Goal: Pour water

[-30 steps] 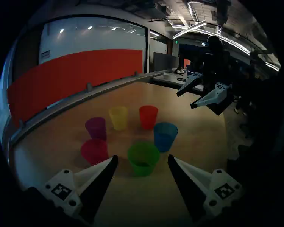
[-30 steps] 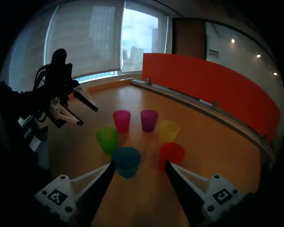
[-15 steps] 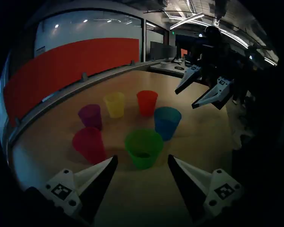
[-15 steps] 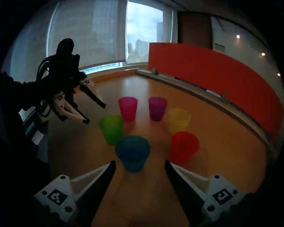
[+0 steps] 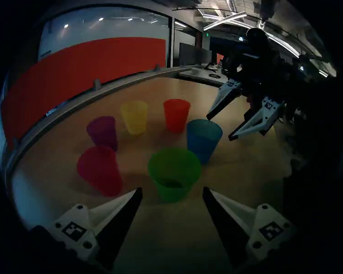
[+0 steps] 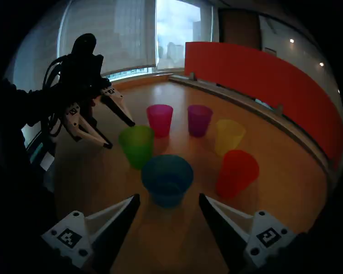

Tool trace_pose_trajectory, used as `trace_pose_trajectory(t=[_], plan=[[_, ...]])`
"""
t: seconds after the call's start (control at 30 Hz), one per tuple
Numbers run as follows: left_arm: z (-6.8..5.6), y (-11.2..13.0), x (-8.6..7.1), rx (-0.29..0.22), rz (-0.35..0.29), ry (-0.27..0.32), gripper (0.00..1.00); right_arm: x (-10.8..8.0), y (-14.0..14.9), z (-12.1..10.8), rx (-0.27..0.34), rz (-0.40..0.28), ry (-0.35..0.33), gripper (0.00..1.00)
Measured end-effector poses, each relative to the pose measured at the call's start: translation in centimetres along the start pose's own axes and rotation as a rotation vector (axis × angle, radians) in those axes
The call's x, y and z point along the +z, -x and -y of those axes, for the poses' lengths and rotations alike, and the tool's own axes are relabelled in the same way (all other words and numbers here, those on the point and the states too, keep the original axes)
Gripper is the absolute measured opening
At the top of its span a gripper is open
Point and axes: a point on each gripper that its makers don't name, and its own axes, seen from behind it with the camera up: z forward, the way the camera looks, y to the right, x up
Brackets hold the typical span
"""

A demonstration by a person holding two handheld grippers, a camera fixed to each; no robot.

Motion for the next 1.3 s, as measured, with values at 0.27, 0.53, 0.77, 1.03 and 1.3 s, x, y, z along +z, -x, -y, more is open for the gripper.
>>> trace_pose_trajectory(t=[0.27,0.53,0.77,1.03,1.3], plan=[[0.1,-0.1,1.3,0.002,0.015,0.013,0.98,1.8,0.0,0.2,-0.002,0.014,-0.015,1.00],[0.0,-0.5,2.4,-0.001,0.017,0.026,0.98,3.3,-0.3,0.5,-0.007,0.018,-0.032,1.00],[-0.3,-0.7,3.3,-0.004,0.018,0.044,0.98,4.3,-0.6,0.5,-0.006,0.018,-0.037,1.00],[-0.5,-1.3,3.9,-0.013,0.008,0.056,0.98,4.9,-1.1,0.3,-0.002,0.005,-0.044,1.00],[-0.4,-1.6,4.3,-0.023,0.001,0.059,0.98,5.1,-1.2,0.4,-0.004,0.002,-0.046,1.00]])
